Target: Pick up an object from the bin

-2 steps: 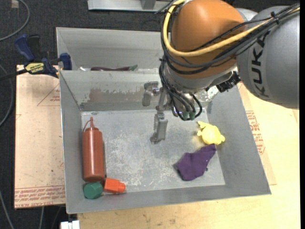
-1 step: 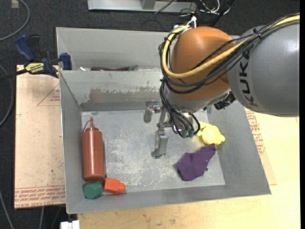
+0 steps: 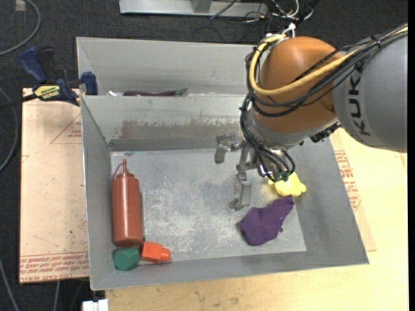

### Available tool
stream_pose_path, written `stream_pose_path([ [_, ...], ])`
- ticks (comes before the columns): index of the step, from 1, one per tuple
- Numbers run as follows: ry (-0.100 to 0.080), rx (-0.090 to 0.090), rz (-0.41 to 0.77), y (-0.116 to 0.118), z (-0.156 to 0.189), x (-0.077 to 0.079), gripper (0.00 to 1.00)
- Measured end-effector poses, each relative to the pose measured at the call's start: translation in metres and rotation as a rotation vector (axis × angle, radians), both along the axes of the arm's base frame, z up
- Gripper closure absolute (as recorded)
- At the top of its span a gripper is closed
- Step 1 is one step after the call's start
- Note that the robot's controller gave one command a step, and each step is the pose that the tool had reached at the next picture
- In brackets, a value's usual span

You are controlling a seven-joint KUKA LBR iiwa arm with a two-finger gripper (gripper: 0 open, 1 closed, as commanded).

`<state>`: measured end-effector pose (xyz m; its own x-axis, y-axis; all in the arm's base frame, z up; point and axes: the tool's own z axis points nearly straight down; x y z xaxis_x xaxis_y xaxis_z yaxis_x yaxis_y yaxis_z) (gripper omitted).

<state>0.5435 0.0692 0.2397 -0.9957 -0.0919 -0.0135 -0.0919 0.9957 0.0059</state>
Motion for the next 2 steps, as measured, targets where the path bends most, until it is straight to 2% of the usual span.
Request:
stream_pose_path([
  [1, -0.006, -0.003, -0.061, -0.026, -0.014, 0.011, 0.0],
  [2, -0.002, 0.001, -0.079, -0.028, -0.048, 0.007, 0.0],
])
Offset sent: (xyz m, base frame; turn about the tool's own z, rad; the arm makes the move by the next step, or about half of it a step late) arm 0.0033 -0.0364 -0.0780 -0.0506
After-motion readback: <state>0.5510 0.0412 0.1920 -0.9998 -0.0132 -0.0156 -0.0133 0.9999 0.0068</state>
